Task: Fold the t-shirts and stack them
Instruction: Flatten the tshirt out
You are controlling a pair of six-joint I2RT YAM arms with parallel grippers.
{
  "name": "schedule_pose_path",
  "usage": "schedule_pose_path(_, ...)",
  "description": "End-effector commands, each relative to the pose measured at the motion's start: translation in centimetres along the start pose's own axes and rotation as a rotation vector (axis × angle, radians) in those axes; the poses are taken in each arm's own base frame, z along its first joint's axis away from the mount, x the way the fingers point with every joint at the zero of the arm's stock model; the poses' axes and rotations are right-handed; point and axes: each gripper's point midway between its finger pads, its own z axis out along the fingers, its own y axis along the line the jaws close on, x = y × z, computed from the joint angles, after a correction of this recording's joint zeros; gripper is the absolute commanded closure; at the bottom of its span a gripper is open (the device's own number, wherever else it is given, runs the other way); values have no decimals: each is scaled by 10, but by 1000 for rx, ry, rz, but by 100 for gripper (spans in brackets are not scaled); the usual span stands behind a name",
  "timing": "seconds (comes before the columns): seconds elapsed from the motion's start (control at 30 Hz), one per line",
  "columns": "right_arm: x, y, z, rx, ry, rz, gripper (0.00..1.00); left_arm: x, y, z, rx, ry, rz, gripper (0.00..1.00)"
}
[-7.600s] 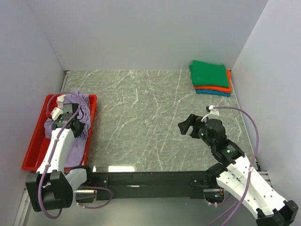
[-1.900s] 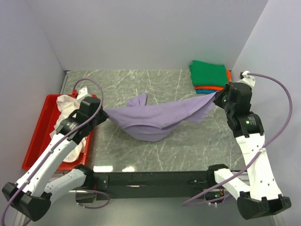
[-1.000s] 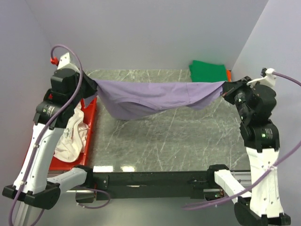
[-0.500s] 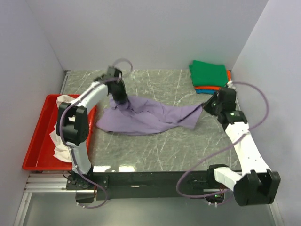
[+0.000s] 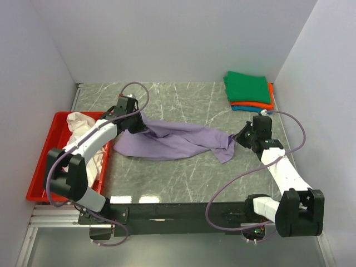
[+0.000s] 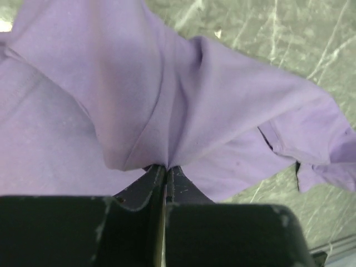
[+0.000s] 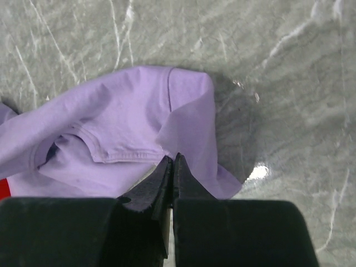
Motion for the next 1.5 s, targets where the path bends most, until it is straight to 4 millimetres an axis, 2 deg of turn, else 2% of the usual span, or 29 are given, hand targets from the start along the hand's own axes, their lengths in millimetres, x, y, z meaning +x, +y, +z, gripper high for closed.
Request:
schedule_pose_path(0.0, -12, 10, 3, -48, -46, -6, 100, -34, -13, 3, -2, -96, -9, 94)
schedule_pose_path(0.03, -12, 11, 4, -49, -45, -7, 100, -41, -16, 6, -10, -101, -4, 94)
schedule_pose_path(0.07, -15, 12, 4, -53, -50, -7, 100, -56, -27, 3, 5, -120, 7, 94)
schedule_pose_path(0.1, -16, 13, 4, -54, -48, -8, 100, -56, -26, 16, -14, -96, 12, 94)
schedule_pose_path(0.17, -18, 14, 6, -48, -41, -12, 100, -65, -31, 26, -22, -86, 30, 94)
schedule_pose_path(0.2, -23, 17, 6, -51, -48, -20, 100, -72, -35, 36, -35, -70, 36, 86)
schedule_pose_path(0.27, -26, 18, 9, -42, -38, -20, 100, -78, -41, 44, -34, -57, 49, 76)
schedule_pose_path(0.3, -32, 25, 8, -55, -46, -22, 100, -82, -44, 50, -33, -61, 50, 62)
schedule_pose_path(0.4, -39, 35, 8, -79, -47, -21, 100, -86, -46, 56, -37, -64, 55, 54)
schedule_pose_path(0.47, -42, 40, 7, -93, -43, -24, 100, -86, -45, 56, -41, -59, 56, 53)
schedule_pose_path(0.63, -43, 42, 5, -112, -48, -32, 100, -88, -25, 55, -127, -100, 64, 54)
schedule_pose_path(0.77, -34, 38, 9, -111, -29, -26, 100, -79, -13, 64, -167, -81, 59, 59)
schedule_pose_path(1.07, -32, 36, 11, -109, -22, -35, 100, -65, -10, 73, -184, -58, 64, 67)
schedule_pose_path(1.23, -32, 35, 11, -102, -25, -40, 100, -54, -11, 70, -198, -55, 80, 63)
schedule_pose_path(1.47, -30, 35, 12, -109, -20, -39, 100, -46, 0, 60, -242, -59, 95, 59)
